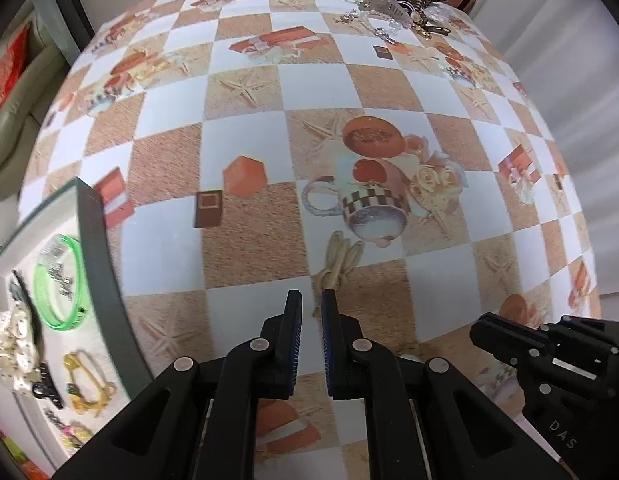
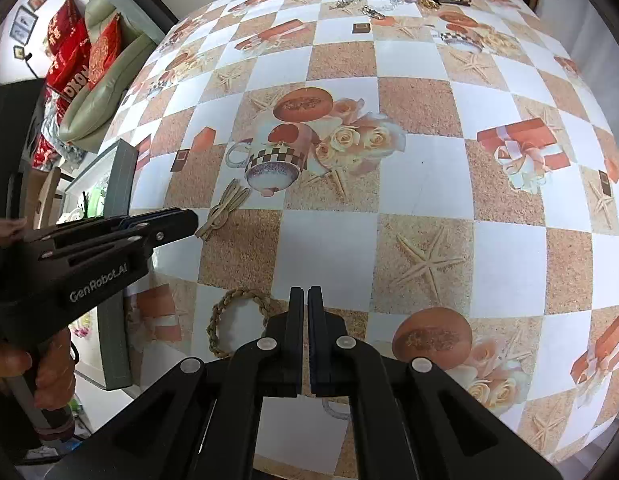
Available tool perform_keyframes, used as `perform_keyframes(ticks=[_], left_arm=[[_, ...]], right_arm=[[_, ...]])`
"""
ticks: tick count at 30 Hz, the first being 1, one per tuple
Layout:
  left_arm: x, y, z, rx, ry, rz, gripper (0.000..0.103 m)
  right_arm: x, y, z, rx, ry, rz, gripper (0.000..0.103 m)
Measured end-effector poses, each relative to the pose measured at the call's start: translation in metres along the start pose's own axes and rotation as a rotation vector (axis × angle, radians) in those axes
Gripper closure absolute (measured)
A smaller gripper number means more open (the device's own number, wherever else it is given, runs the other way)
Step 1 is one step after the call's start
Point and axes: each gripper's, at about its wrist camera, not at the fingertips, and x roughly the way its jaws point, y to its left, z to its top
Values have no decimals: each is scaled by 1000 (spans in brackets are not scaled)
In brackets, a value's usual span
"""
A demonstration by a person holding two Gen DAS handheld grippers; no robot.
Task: Organize jewelry
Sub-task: 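Carry the tan hair clip with the left tool over the tray while the right tool carries the braided bracelet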
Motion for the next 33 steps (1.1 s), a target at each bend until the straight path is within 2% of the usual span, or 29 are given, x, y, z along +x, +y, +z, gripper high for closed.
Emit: perform_keyframes(ticks=[1, 3, 4, 5, 8, 10, 12, 14, 16, 17, 19, 20, 21, 27, 28, 31, 33], left_arm=[[-1, 1, 0, -3, -6, 17, 88], [-1, 5, 1, -21, 0, 26, 88], [1, 7, 2, -34, 5, 34, 88], [3, 8, 3, -44, 10, 41, 88], [4, 15, 3, -54, 18, 65, 88], [5, 16, 3, -46, 19, 84, 88], [5, 18, 3, -45, 22, 91, 88], [6, 18, 4, -46, 25, 92, 87], [8, 17, 4, -42, 29, 87, 87], [9, 16, 5, -40, 32, 85, 83], [10, 13, 6, -35, 30, 90, 2], [7, 11, 5, -35, 7, 106, 0], [3, 8, 5, -25, -21, 120, 0], [15, -8, 10, 49, 1, 106, 0], [19, -10, 11, 60, 12, 100, 8], [32, -17, 12, 98, 56, 79, 21], [36, -23, 12, 122, 60, 74, 24]], right_arm=[[4, 1, 2, -3, 19, 3, 98], [11, 5, 0, -9, 44, -6, 76], [16, 9, 1, -14, 47, -12, 55], [17, 13, -2, -23, 44, -17, 51], [25, 28, -9, -72, 40, -43, 51], [32, 38, -12, -117, 47, -87, 51], [37, 53, -15, -196, 21, -166, 55], [38, 57, -15, -230, 5, -224, 83], [37, 52, -13, -222, 0, -235, 96], [36, 48, -11, -207, 3, -228, 96], [33, 40, -8, -184, 2, -228, 96], [32, 36, -8, -173, 1, -218, 96], [31, 32, -7, -161, 1, -213, 96], [26, 21, -6, -139, 0, -214, 96], [26, 19, -6, -132, 2, -212, 96], [25, 14, -8, -118, 3, -210, 96], [24, 12, -7, -114, 3, -207, 96]])
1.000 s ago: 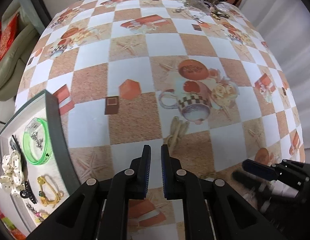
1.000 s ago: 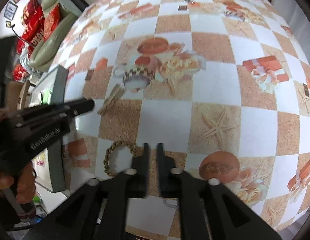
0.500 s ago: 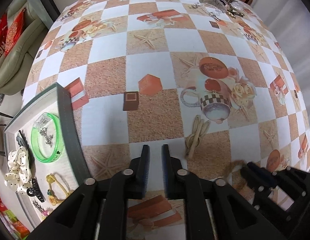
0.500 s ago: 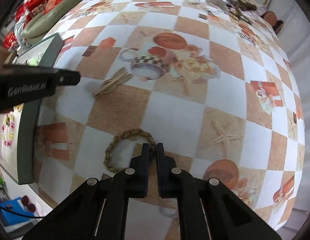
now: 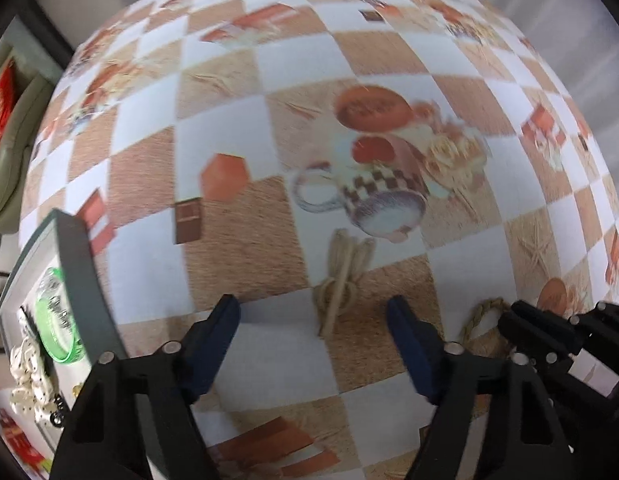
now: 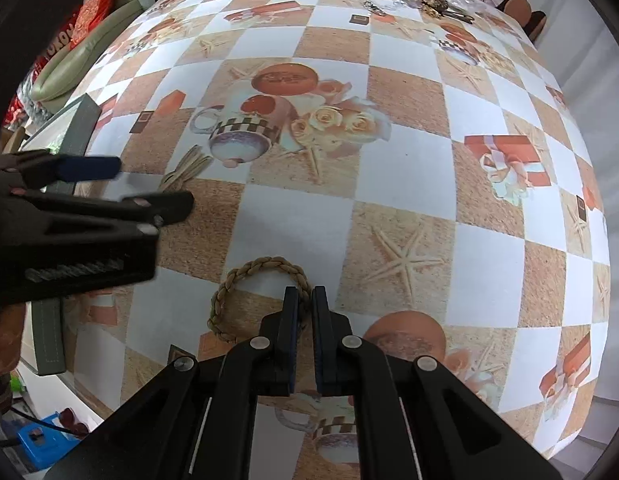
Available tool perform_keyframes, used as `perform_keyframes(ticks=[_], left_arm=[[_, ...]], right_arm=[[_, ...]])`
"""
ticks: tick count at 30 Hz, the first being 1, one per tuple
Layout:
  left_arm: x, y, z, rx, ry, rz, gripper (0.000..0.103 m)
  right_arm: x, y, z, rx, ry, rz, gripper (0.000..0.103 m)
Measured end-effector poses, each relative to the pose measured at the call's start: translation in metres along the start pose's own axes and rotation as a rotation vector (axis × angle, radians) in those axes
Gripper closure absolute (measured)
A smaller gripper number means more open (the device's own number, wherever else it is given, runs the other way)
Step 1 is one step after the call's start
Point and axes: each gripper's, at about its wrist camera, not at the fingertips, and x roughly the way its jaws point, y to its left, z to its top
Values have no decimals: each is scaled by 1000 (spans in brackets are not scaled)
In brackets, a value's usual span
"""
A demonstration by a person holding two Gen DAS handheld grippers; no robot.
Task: Organize jewelry
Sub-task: 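Carry the tan hair clip with the left tool over the tray while the right tool carries the braided bracelet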
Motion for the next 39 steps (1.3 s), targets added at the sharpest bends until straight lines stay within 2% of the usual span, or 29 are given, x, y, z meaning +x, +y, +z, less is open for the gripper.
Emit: perform_keyframes(ticks=[2, 5, 6, 7, 13, 19, 31, 39], left_arm=[[0, -4, 1, 12, 1, -9, 27], [-5, -9, 2, 42, -22, -22, 54], [-6, -10, 2, 49, -27, -26, 71], [-7, -10, 2, 51, -27, -31, 79], [-16, 6, 0, -40, -44, -101, 79], [-33, 20, -7, -110, -73, -120, 79], [-73, 53, -29, -210, -111, -85, 79], [-97, 84, -58, -307, -136, -58, 79]], right_arm=[[2, 2, 3, 1, 1, 1, 96], [2, 0, 3, 6, 0, 1, 97], [2, 1, 4, 9, 1, 3, 97], [2, 0, 4, 14, 2, 7, 97], [-5, -8, 9, 48, -4, 38, 97], [-18, -14, 17, 72, -19, 74, 96], [-54, 5, 42, 27, -47, 120, 96], [-79, 43, 59, -54, -73, 173, 96]])
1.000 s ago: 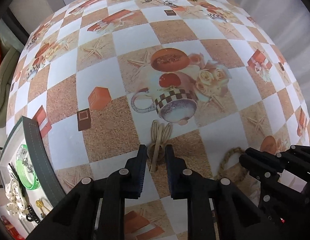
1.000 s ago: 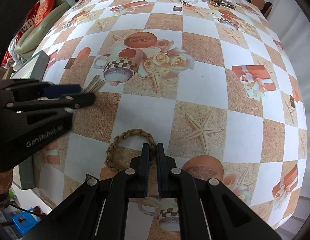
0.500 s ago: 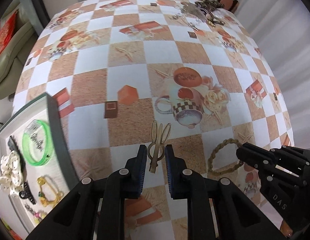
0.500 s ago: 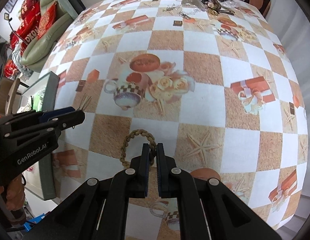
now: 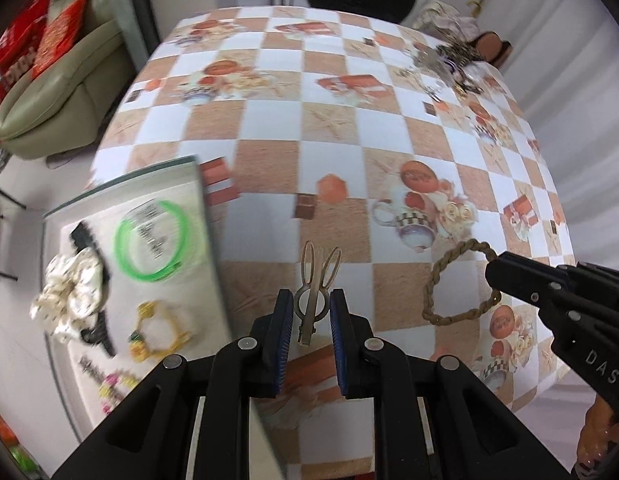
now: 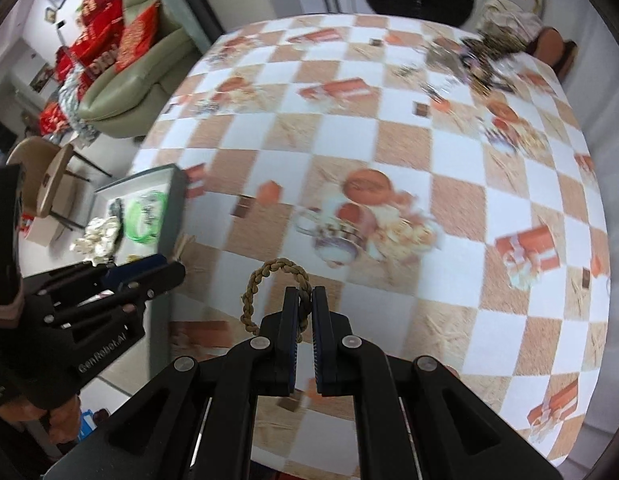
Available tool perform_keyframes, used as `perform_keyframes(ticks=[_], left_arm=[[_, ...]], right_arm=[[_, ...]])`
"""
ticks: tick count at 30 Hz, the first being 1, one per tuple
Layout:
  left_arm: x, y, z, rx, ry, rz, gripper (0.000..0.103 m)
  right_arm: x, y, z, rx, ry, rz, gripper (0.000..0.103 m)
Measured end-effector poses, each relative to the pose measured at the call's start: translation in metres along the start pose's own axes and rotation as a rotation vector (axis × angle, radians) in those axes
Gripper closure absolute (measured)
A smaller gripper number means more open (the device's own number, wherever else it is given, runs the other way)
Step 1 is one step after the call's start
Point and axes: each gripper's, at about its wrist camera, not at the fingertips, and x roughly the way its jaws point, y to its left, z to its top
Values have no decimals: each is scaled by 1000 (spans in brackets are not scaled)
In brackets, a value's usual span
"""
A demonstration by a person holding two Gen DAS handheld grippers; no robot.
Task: Organize jewelry
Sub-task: 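Carry the tan hair clip with the left tool over the tray while the right tool carries the braided bracelet, then release the braided bracelet with the right tool while the left tool releases the tan clip into the tray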
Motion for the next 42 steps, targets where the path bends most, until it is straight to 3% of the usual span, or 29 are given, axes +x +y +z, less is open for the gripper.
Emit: perform_keyframes(ticks=[15, 24, 31, 42], left_arm=[[-43, 105, -81, -263, -7, 106, 79], [-47, 148, -121, -396, 5, 155, 79], [-31, 166, -136, -445, 31, 175, 79], [-3, 169, -138, -439, 67, 198, 79]], right_arm=[[15, 116, 5, -237, 51, 132, 96], [33, 166, -4, -368, 110, 167, 96], [56, 188, -14, -429, 171, 165, 96], [88, 201, -18, -474, 229, 136, 96]])
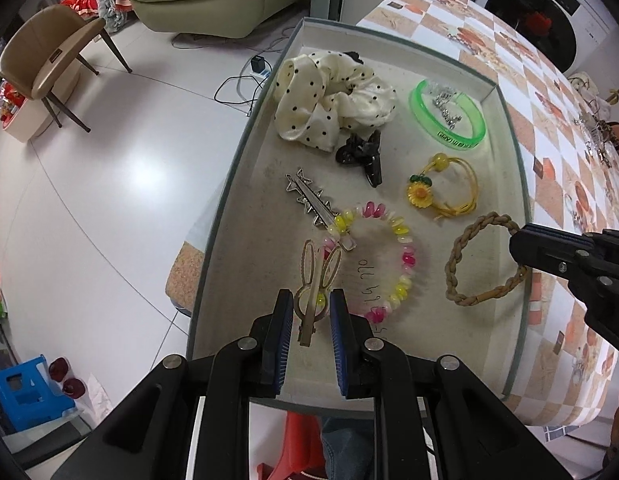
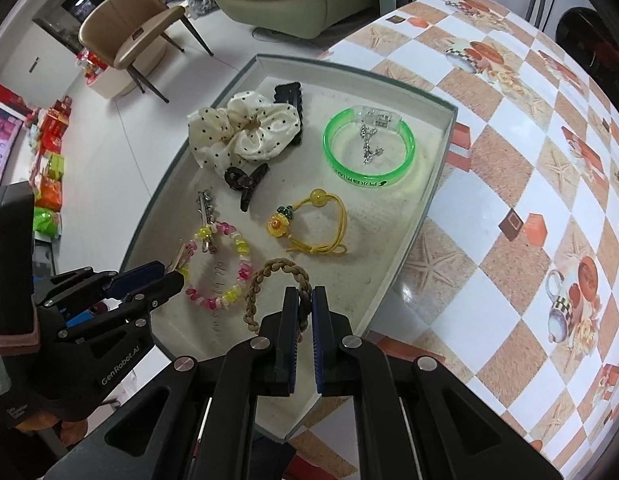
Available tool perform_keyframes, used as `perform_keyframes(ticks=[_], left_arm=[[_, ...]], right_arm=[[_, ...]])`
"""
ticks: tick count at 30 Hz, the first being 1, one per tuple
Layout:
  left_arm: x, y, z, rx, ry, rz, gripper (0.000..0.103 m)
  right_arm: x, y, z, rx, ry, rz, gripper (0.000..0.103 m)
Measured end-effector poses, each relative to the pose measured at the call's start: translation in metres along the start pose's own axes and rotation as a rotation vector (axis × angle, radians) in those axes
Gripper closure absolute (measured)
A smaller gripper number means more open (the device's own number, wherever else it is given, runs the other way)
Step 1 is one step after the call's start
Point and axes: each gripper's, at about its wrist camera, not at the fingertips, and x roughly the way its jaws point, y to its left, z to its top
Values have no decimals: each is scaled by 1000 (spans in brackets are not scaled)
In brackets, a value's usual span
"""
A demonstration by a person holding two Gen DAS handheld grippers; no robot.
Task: Organize jewelry
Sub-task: 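Release the braided bracelet with the right tool while the left tool releases the tan clip into the tray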
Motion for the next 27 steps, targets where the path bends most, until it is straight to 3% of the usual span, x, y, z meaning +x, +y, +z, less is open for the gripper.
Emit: perform_keyframes(ticks=[21, 25, 27], left_arm=[[10, -15, 8, 51, 3, 42, 79], [9, -22, 9, 71, 7, 57, 79], [8, -27, 9, 80, 9, 62, 79]], right_arm=[[59, -2, 7, -10, 87, -49, 94], [58, 0, 13, -9, 91, -26, 71], [53, 0, 16, -2, 79, -22, 68]])
